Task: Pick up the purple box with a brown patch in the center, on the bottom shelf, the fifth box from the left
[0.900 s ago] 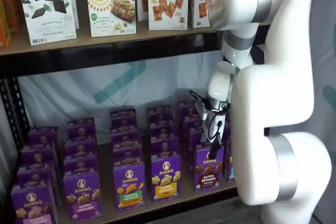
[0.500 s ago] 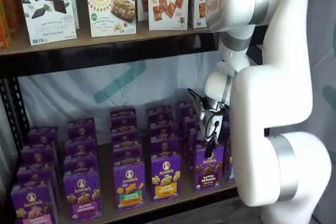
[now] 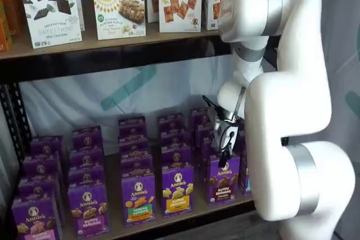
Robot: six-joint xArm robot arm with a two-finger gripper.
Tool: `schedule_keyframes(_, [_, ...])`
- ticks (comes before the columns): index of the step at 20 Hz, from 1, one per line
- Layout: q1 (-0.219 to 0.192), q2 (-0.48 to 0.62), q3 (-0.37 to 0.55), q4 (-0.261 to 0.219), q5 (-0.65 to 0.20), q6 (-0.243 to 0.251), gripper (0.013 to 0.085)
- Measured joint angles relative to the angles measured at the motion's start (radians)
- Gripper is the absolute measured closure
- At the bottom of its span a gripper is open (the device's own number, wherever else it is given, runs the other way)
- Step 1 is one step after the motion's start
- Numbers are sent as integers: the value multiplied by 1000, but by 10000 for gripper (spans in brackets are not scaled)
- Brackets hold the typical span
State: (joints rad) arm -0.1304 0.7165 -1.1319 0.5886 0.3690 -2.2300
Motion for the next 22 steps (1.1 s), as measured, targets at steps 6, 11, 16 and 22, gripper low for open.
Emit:
schedule_keyframes(6, [-1,71,-78,-6,-3,6,130])
schedule_keyframes(11, [1,126,-135,-188,-12,170,130])
schedule_keyframes(16, [-4,164,-168,-351,-15,313,130])
schedule_keyframes(22, [-13,197,-217,-480,32,422,130])
